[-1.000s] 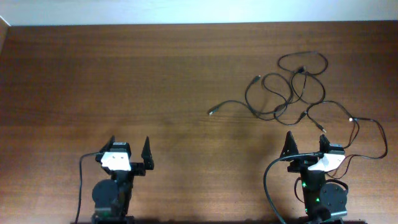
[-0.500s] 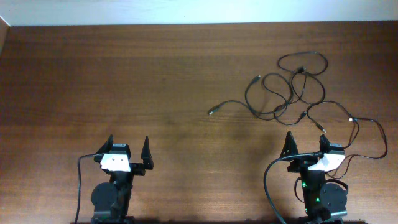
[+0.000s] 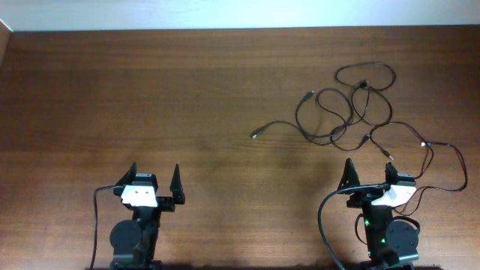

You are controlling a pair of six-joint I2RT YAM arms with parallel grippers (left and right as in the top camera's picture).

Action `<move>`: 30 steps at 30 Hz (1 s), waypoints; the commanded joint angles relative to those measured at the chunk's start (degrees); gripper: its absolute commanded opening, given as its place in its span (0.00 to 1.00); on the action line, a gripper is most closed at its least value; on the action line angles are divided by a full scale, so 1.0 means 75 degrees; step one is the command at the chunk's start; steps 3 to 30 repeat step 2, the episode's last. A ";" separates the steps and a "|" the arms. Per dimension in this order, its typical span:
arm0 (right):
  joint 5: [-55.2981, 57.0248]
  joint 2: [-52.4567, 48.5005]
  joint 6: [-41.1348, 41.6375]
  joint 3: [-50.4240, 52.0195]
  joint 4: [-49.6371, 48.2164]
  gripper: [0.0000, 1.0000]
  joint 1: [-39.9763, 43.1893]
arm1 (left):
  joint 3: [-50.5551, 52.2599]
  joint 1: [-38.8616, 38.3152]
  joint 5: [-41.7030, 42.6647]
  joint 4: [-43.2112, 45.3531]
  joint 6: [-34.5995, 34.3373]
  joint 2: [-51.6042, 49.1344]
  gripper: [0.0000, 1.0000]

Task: Untangle cables

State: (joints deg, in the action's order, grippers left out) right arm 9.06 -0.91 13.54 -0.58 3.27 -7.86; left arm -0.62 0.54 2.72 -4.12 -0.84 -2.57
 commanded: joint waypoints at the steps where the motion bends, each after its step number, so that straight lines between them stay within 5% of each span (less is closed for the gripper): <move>1: -0.0009 0.0058 0.0050 0.0035 0.0061 0.98 0.0052 | 0.0015 0.0050 -0.0029 -0.0067 0.0149 0.0038 0.99; 30: -0.0009 0.0058 0.0050 0.0035 0.0061 0.99 0.0052 | 0.0015 0.0050 -0.0029 -0.0067 0.0149 0.0038 0.99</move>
